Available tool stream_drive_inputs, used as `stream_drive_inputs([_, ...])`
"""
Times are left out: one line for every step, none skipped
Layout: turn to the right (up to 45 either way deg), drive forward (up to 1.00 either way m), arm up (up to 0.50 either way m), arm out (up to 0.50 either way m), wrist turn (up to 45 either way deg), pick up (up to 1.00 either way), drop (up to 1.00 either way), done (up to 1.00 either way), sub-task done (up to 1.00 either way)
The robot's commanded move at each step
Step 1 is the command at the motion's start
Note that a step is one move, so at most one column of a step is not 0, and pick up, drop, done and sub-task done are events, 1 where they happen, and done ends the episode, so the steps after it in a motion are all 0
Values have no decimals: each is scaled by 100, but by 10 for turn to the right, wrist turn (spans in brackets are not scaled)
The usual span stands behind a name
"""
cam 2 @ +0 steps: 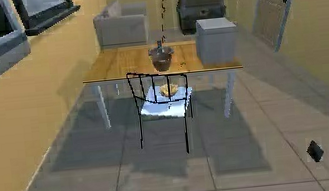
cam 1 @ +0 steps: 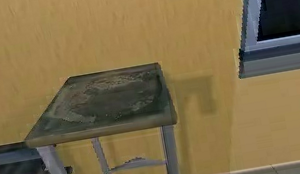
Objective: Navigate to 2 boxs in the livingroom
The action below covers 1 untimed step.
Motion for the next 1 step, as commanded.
stream_drive_inputs([450, 0, 0, 0, 0, 0, 0, 0, 0])
